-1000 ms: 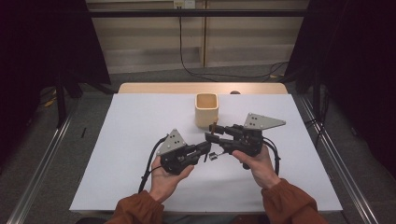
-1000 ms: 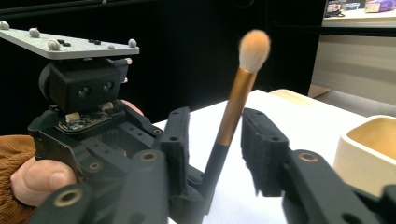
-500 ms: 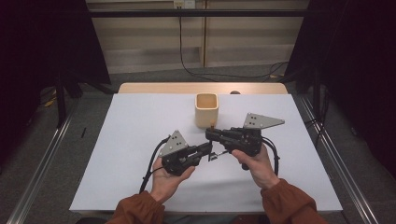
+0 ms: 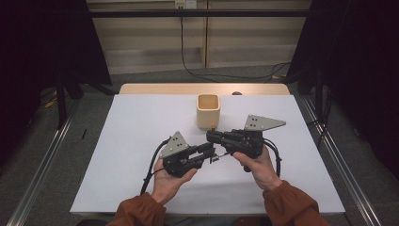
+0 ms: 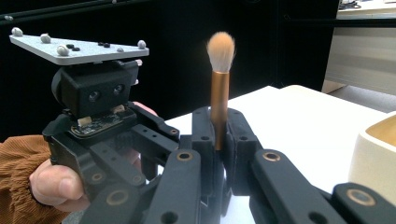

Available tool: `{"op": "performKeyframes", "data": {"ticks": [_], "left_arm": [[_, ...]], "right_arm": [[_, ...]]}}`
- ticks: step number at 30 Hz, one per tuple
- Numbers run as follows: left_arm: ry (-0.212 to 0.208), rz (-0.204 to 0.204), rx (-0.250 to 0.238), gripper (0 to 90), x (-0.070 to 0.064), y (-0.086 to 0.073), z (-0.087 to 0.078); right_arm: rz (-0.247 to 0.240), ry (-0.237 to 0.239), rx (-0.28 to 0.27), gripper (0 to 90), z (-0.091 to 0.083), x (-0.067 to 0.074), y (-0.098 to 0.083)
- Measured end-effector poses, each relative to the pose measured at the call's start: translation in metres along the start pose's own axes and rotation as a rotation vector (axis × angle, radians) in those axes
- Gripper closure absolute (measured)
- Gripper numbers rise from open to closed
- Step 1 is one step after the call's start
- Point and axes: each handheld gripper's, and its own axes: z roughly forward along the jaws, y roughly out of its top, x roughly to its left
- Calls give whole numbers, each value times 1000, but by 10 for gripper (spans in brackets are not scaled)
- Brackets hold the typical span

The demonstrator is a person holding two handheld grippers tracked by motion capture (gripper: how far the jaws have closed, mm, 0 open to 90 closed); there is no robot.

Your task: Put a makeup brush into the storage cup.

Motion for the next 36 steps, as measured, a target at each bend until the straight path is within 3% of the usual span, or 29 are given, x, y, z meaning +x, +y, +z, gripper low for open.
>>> {"op": "performKeyframes", "data": {"ticks": [3, 6, 10, 13, 15, 18, 23, 32, 36], "left_arm": [[23, -1, -1, 537, 1, 0, -1], [57, -9, 5, 334, 2, 0, 1], [80, -13, 38, 179, 2, -1, 3], [123, -13, 51, 45, 3, 0, 3], [114, -7, 43, 57, 4, 0, 3], [129, 48, 20, 40, 3, 0, 3], [131, 93, 21, 22, 2, -2, 3], [146, 62, 3, 21, 9, -4, -6], [144, 69, 0, 10, 14, -6, -16]], "right_arm": [[0, -2, -4, 840, -1, 0, 0], [2, -9, -8, 840, -2, -1, 1], [1, -11, -9, 840, -3, -2, 1], [1, -14, -11, 840, -3, -2, 1], [0, -16, -12, 840, -4, -2, 1], [0, -18, -14, 840, -5, -3, 1], [-1, -23, -16, 840, -7, -4, 1], [-1, -40, -21, 840, -11, -5, 2], [-1, -45, -24, 839, -13, -6, 3]]}}
